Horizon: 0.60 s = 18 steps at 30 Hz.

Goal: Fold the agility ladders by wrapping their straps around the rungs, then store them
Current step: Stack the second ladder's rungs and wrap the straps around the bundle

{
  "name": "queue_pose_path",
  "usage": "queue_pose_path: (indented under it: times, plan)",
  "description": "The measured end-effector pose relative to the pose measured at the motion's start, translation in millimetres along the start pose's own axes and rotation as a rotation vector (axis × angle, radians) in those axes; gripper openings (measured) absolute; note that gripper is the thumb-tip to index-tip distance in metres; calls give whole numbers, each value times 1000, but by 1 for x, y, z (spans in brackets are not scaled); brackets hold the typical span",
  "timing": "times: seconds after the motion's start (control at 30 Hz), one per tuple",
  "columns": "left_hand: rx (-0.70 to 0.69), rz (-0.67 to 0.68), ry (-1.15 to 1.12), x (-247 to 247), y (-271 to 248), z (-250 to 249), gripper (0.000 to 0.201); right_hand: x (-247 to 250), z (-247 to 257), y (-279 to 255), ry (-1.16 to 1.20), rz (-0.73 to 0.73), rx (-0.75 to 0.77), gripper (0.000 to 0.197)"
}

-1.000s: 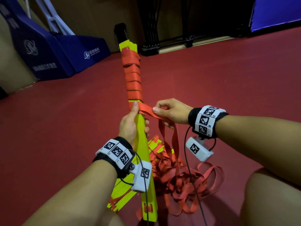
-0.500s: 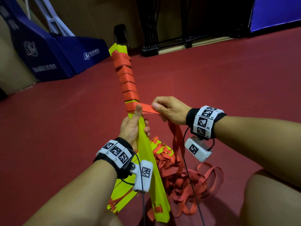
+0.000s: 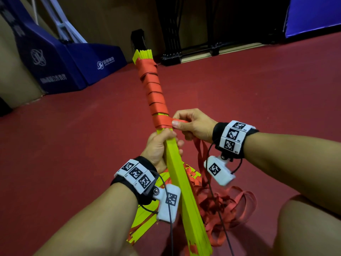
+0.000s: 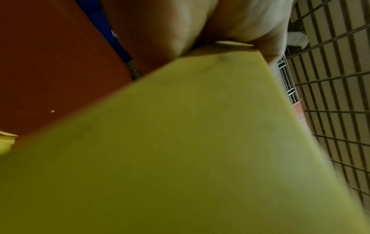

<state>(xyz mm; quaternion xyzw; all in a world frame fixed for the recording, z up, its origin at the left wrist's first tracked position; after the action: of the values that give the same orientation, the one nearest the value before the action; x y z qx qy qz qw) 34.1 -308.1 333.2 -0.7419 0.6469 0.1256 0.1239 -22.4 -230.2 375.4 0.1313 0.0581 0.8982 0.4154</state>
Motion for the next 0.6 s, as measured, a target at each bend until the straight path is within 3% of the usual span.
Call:
queue_pose_path:
  times: [0.07, 0.17, 0.23, 0.37, 0.47, 0.6]
  plan:
    - [7, 33, -42, -5, -1, 0, 23, -1, 2, 0, 74, 5, -11, 20]
    - [20, 61, -77, -6, 2, 4, 61, -7, 1, -1, 179, 51, -60, 19]
    - [44, 54, -62, -3, 3, 9, 66, -8, -3, -2, 205, 57, -92, 21]
    - [131, -27, -21, 3, 5, 22, 41, 6, -12, 0, 154, -89, -125, 23]
    - [107, -98, 109, 8, 7, 20, 8, 18, -20, 2, -51, -228, -140, 23]
    - [21, -72, 379, 13, 11, 21, 9, 36, -35, 1, -286, -360, -217, 25]
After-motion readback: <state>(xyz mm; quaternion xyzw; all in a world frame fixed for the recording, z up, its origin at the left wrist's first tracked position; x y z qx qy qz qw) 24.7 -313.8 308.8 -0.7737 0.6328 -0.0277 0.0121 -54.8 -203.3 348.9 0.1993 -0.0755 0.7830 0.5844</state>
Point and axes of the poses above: each hand's wrist, its own y-axis towards the middle knuckle, its own x-axis out of the back of the hand, z = x × y, the point moved 10 cm from there along y, towards the middle knuckle, and after that the axes turned 4 degrees about -x, right-handed, at the moved point
